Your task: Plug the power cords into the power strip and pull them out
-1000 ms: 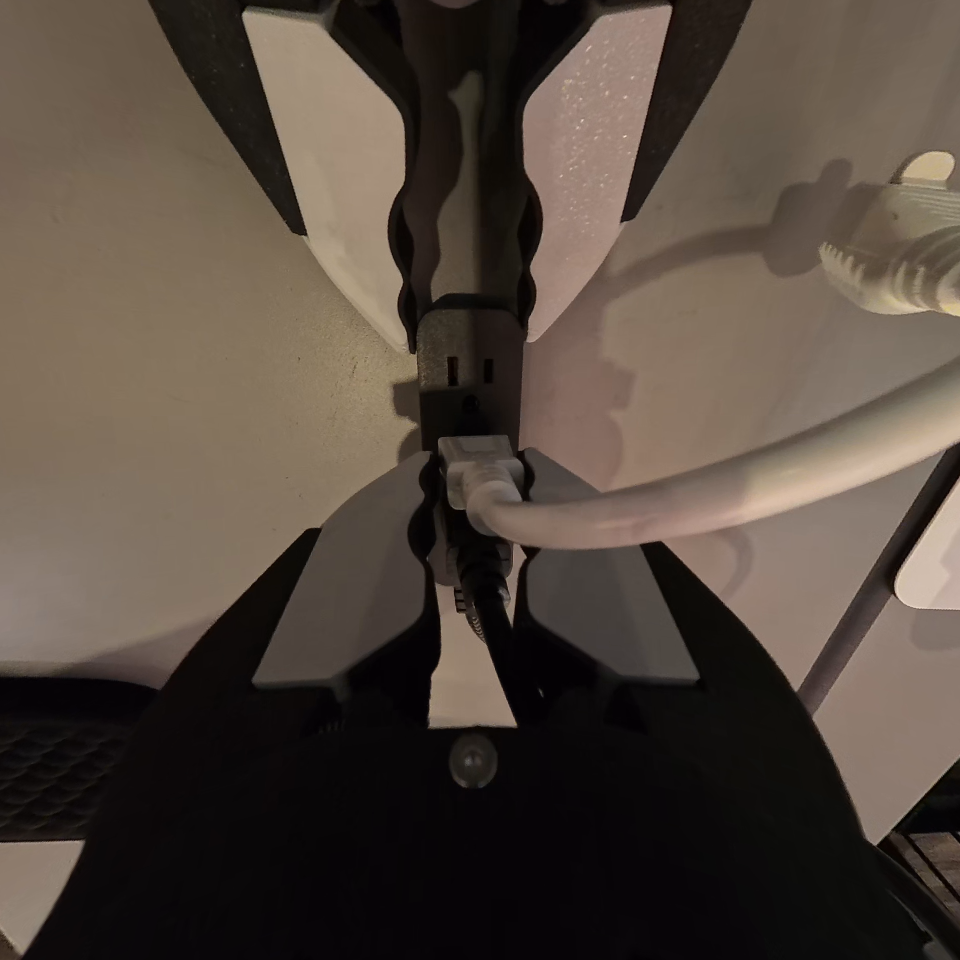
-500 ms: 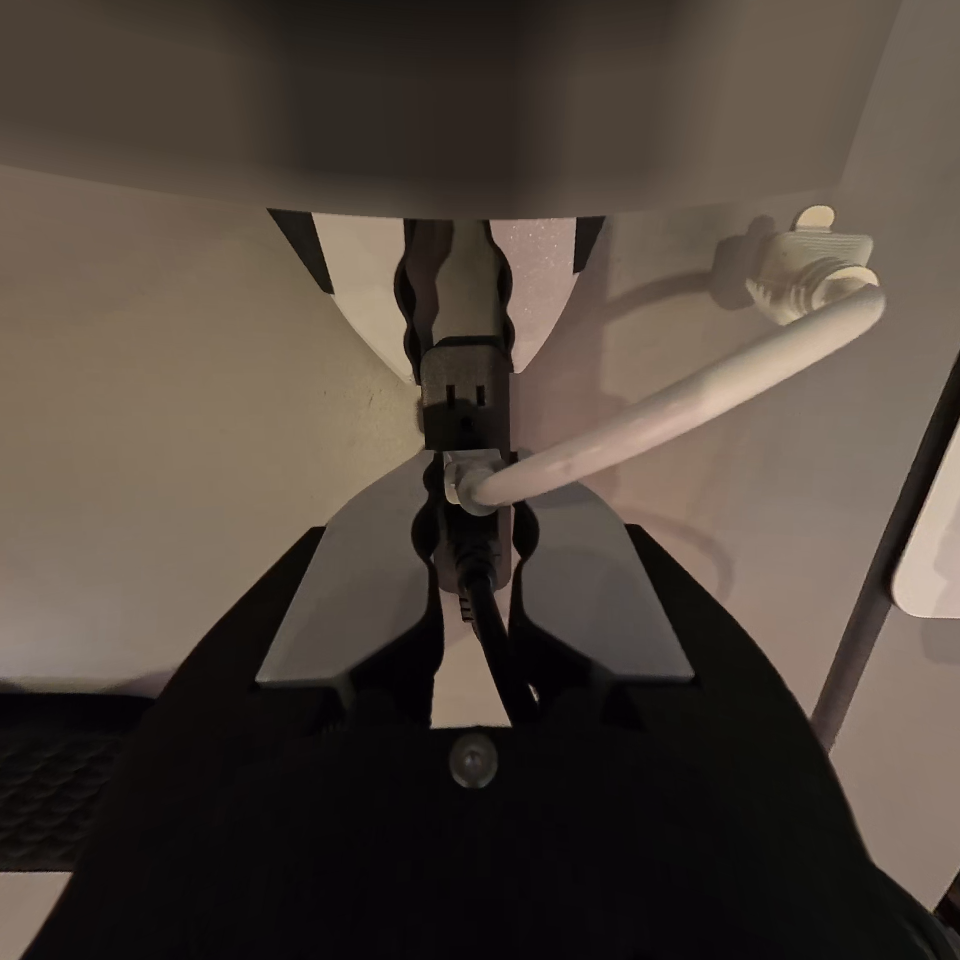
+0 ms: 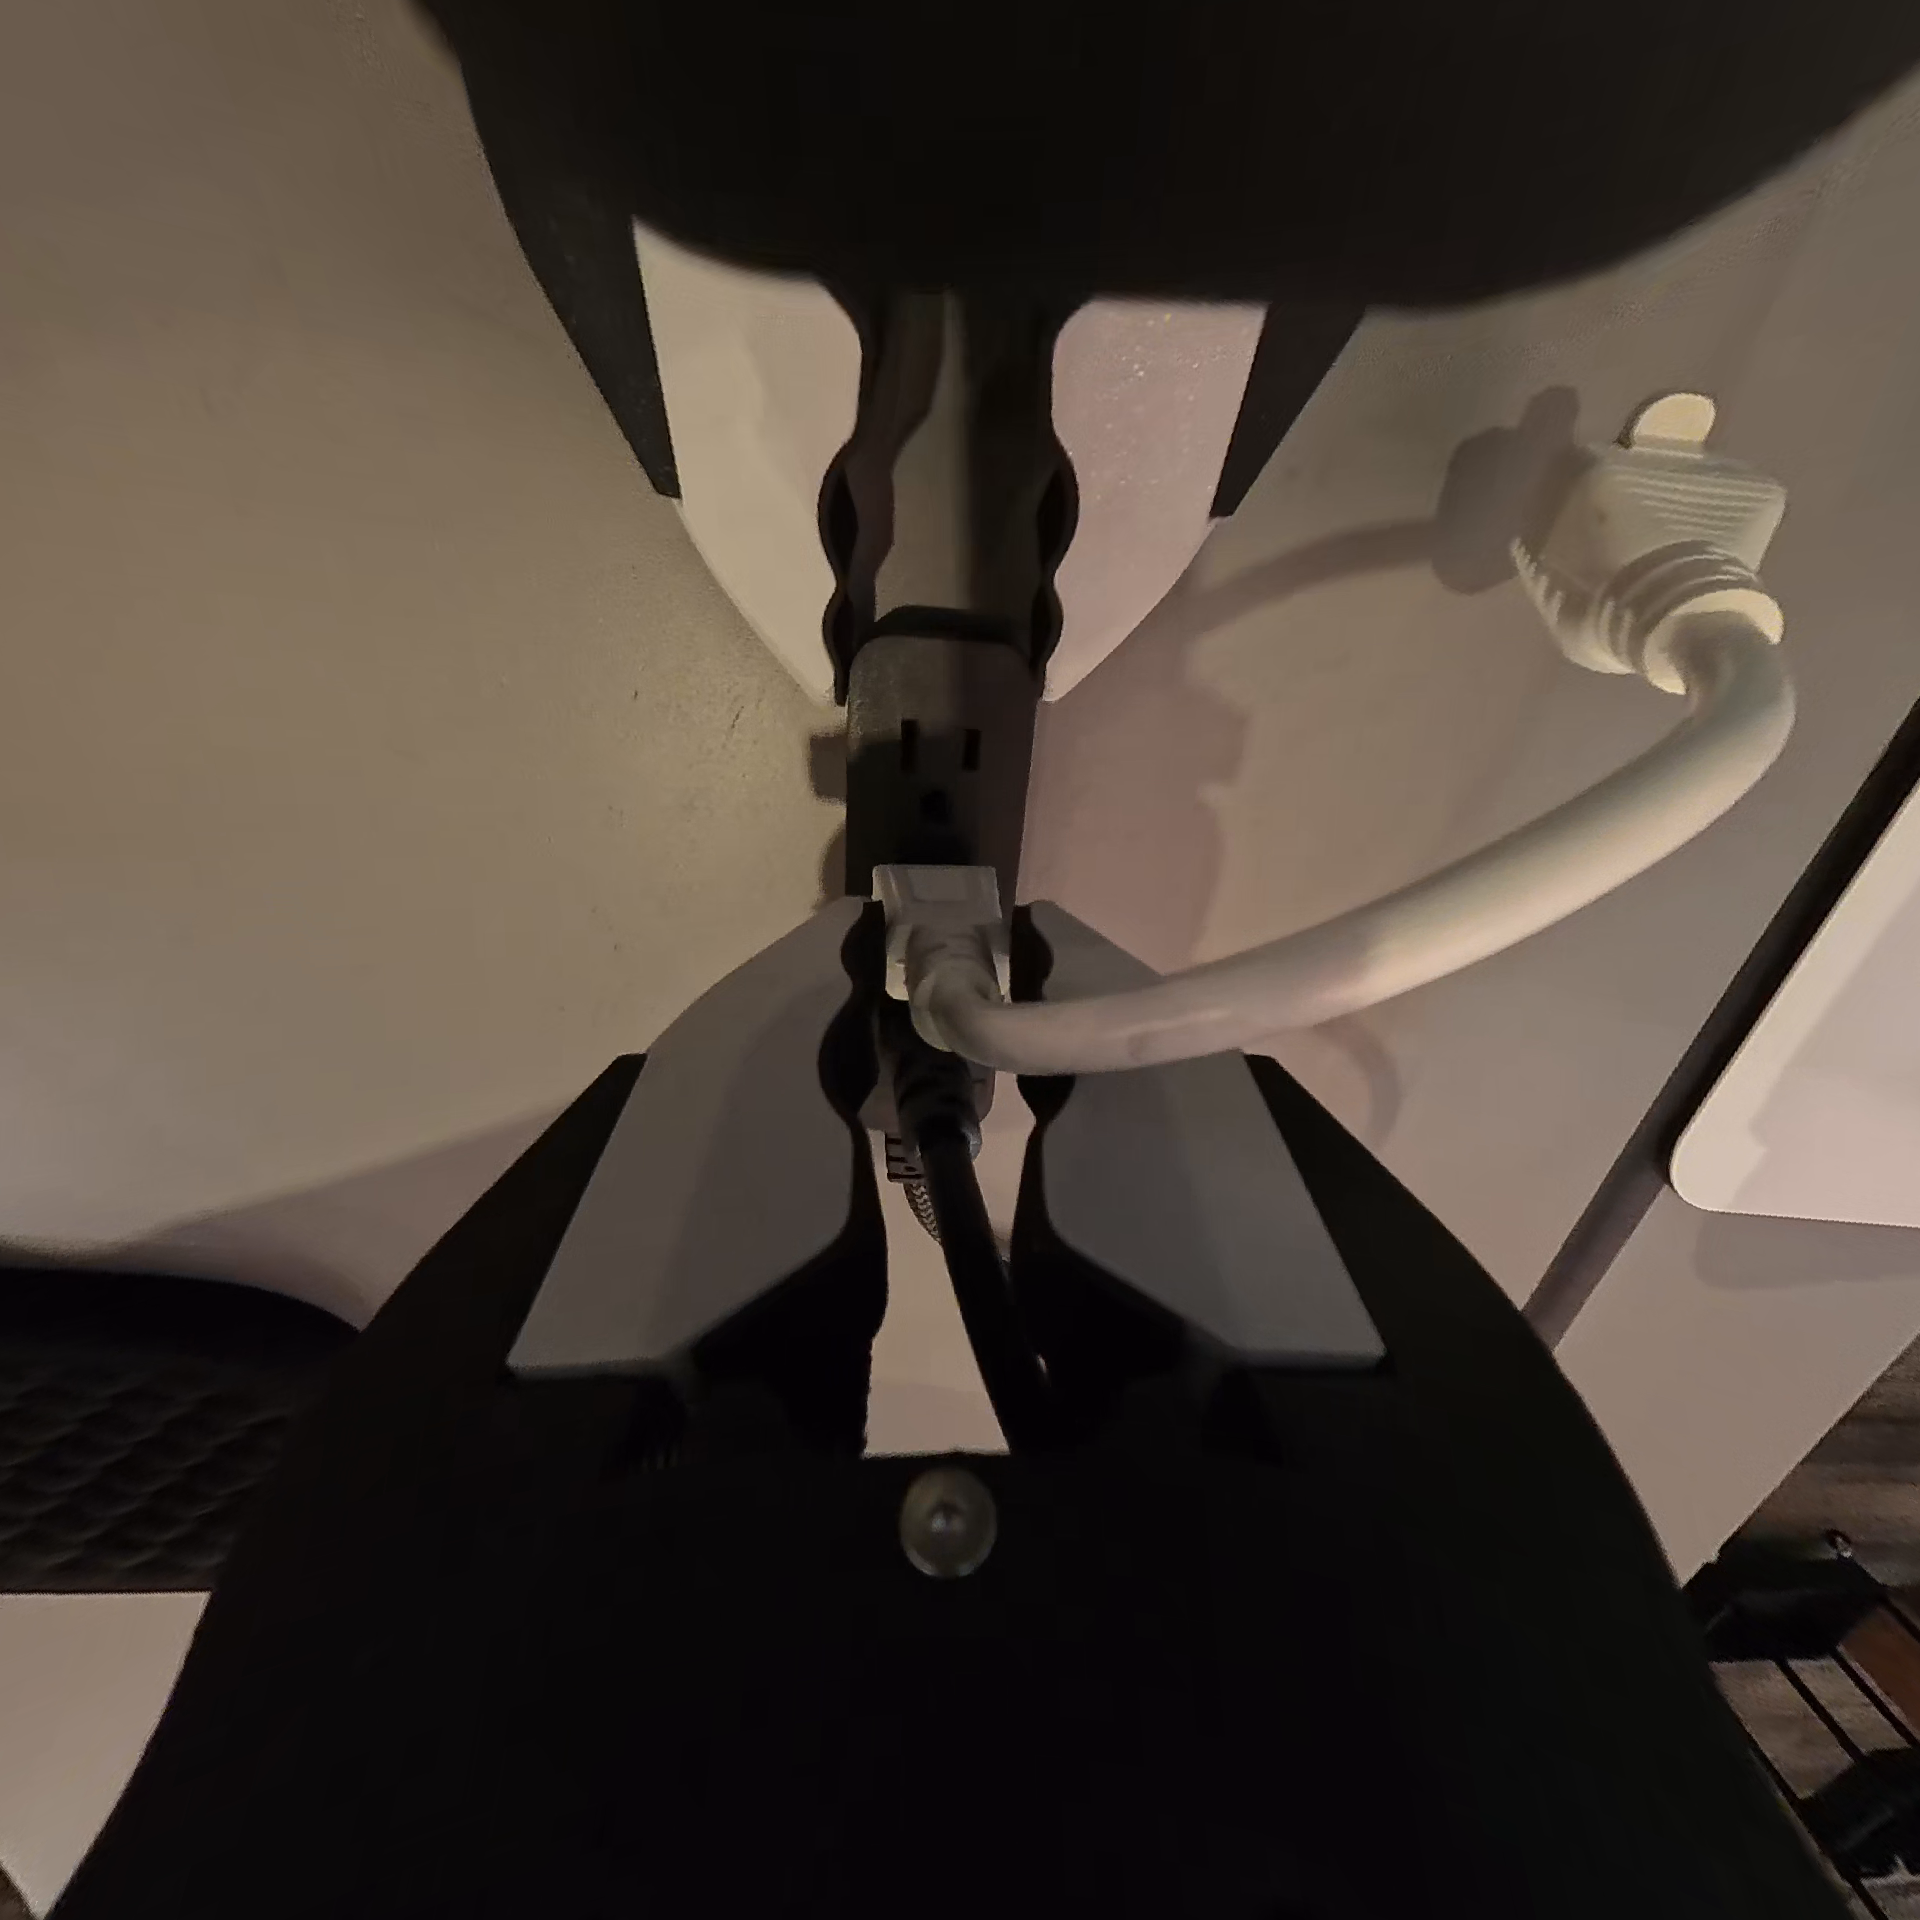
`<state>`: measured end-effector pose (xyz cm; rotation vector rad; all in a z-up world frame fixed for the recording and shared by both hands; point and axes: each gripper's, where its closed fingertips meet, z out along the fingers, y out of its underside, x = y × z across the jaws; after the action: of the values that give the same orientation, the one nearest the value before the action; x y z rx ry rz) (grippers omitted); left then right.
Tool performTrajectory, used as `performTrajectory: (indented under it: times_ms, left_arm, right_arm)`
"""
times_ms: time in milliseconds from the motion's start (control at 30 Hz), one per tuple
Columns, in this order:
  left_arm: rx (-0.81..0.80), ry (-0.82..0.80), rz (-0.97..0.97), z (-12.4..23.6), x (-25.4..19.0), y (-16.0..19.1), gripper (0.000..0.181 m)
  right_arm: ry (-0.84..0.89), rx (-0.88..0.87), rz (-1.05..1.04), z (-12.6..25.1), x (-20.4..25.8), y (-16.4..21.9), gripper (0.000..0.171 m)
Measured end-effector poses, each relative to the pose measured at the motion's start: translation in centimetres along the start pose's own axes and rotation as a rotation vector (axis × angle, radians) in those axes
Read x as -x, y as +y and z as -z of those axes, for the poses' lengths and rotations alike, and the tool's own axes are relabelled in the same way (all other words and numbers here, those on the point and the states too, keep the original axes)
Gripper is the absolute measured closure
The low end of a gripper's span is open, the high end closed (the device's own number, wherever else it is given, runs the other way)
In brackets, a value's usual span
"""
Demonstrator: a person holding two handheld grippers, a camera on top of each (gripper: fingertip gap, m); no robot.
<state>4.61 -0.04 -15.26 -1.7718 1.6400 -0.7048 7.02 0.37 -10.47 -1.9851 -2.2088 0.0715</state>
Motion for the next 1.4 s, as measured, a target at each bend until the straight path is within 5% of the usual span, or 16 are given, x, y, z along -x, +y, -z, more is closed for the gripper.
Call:
performTrajectory:
  times_ms: [467, 1400]
  left_arm:
    - [0.001, -0.001, 0.009, -0.03, -0.02, -0.05, 0.14]
    - [-0.004, -0.004, -0.001, -0.49, 0.2, -0.05, 0.14]
  right_arm:
    - [0.01, -0.063, 0.025, -0.28, -0.02, 0.1, 0.147]
    - [-0.013, 0.121, 0.022, -0.01, 0.08, 0.7, 0.147]
